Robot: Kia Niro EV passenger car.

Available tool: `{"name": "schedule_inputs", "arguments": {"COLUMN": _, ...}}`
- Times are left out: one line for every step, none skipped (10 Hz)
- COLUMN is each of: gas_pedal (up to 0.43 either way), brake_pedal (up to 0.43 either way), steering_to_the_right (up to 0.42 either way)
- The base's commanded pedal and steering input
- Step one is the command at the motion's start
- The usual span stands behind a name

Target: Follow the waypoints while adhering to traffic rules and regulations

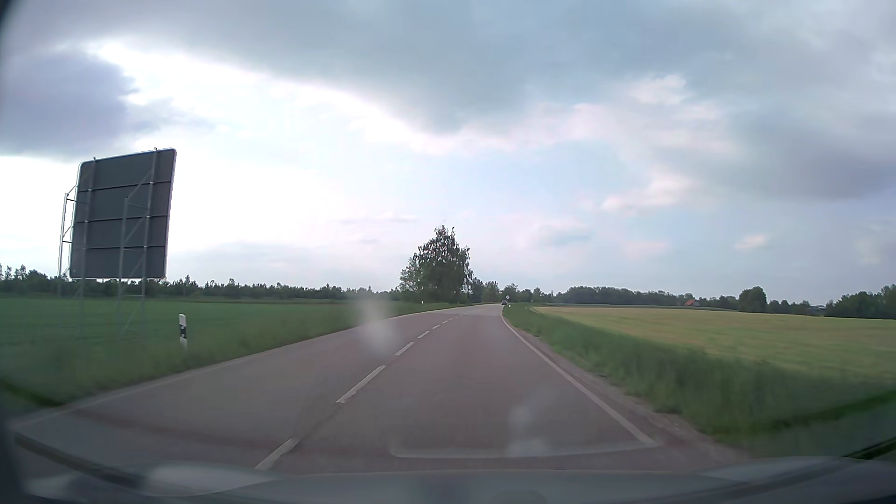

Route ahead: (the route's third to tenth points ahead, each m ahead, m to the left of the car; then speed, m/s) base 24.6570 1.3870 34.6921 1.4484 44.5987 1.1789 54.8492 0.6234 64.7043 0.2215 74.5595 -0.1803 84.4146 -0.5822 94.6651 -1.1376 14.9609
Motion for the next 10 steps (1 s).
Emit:
{"name": "schedule_inputs", "arguments": {"gas_pedal": 0.26, "brake_pedal": 0.0, "steering_to_the_right": -0.004}}
{"name": "schedule_inputs", "arguments": {"gas_pedal": 0.26, "brake_pedal": 0.0, "steering_to_the_right": -0.003}}
{"name": "schedule_inputs", "arguments": {"gas_pedal": 0.248, "brake_pedal": 0.0, "steering_to_the_right": -0.001}}
{"name": "schedule_inputs", "arguments": {"gas_pedal": 0.248, "brake_pedal": 0.0, "steering_to_the_right": 0.003}}
{"name": "schedule_inputs", "arguments": {"gas_pedal": 0.248, "brake_pedal": 0.0, "steering_to_the_right": 0.005}}
{"name": "schedule_inputs", "arguments": {"gas_pedal": 0.248, "brake_pedal": 0.0, "steering_to_the_right": 0.004}}
{"name": "schedule_inputs", "arguments": {"gas_pedal": 0.248, "brake_pedal": 0.0, "steering_to_the_right": 0.005}}
{"name": "schedule_inputs", "arguments": {"gas_pedal": 0.248, "brake_pedal": 0.0, "steering_to_the_right": 0.005}}
{"name": "schedule_inputs", "arguments": {"gas_pedal": 0.26, "brake_pedal": 0.0, "steering_to_the_right": 0.005}}
{"name": "schedule_inputs", "arguments": {"gas_pedal": 0.268, "brake_pedal": 0.0, "steering_to_the_right": 0.005}}
